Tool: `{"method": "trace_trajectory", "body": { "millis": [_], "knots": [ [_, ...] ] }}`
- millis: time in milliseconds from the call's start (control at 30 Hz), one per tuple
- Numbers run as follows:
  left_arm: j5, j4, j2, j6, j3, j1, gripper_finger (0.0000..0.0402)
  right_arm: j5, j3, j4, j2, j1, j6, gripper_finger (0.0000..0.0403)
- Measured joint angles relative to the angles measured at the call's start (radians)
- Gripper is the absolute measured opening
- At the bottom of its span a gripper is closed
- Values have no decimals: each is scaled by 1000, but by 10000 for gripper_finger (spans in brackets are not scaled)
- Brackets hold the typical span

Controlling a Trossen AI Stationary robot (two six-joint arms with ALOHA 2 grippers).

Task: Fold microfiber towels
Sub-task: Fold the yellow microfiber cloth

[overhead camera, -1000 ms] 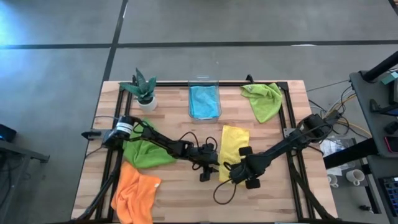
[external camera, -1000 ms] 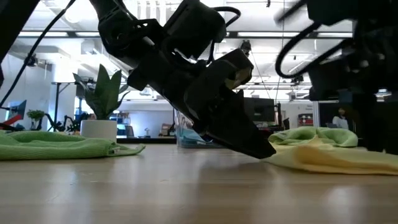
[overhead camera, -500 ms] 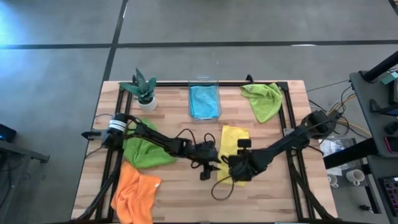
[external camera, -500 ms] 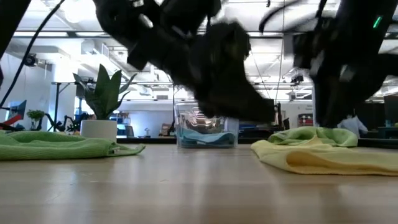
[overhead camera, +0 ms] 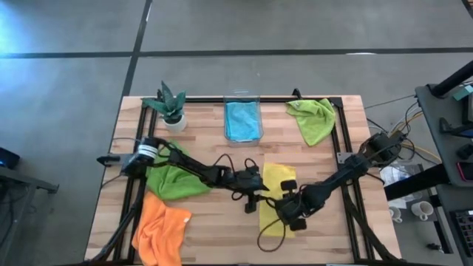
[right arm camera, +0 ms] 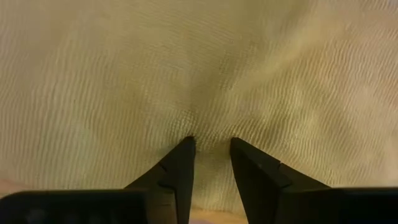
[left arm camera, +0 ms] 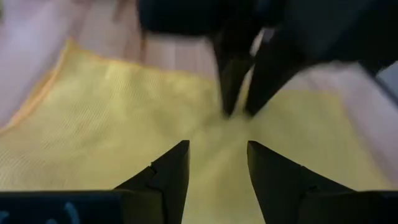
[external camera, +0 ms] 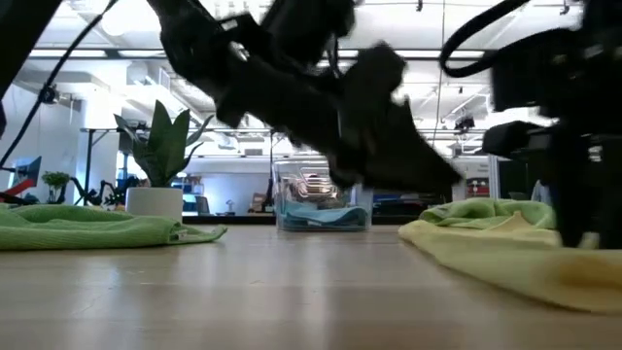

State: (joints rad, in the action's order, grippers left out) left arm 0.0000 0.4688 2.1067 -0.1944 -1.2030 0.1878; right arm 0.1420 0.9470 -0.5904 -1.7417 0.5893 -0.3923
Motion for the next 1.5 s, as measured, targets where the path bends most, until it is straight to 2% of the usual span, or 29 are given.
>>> {"method": "trace_trajectory", "body": {
  "millis": [133, 267, 467, 567, 633, 800, 933, 1067, 1233, 1400, 1500],
  "knots": [
    [9, -15, 87, -12, -36, 4, 146, -5, 67, -178, 3, 20, -17, 111],
    [21, -53, 98, -84, -51, 7, 146, 90, 101, -327, 48, 13, -110, 113],
    [-9, -210, 18, -141, -30, 32, 146, 213, 18, -342, 173, -1, -221, 113],
    [-104, -248, -40, -127, -23, 39, 146, 309, -55, -310, 268, -21, -325, 120],
    [-153, -261, -95, -90, -21, 38, 146, 349, -111, -215, 343, -41, -358, 122],
    [-221, -285, -163, -44, -11, 8, 146, 359, -290, 107, 487, -129, -258, 123],
    [-245, -253, -153, -55, 6, -17, 146, 280, -413, 211, 536, -240, -150, 128],
    [-244, -184, -91, -68, 21, -25, 146, 170, -482, 256, 543, -327, -17, 159],
    [-235, -127, -35, -61, 17, -21, 146, 159, -490, 311, 530, -424, 79, 195],
    [-232, -150, -16, -70, 31, -16, 146, -16, -491, 356, 486, -541, 55, 178],
    [-233, -143, -19, -87, 33, -16, 146, -71, -489, 370, 459, -575, 64, 155]
  ]
}}
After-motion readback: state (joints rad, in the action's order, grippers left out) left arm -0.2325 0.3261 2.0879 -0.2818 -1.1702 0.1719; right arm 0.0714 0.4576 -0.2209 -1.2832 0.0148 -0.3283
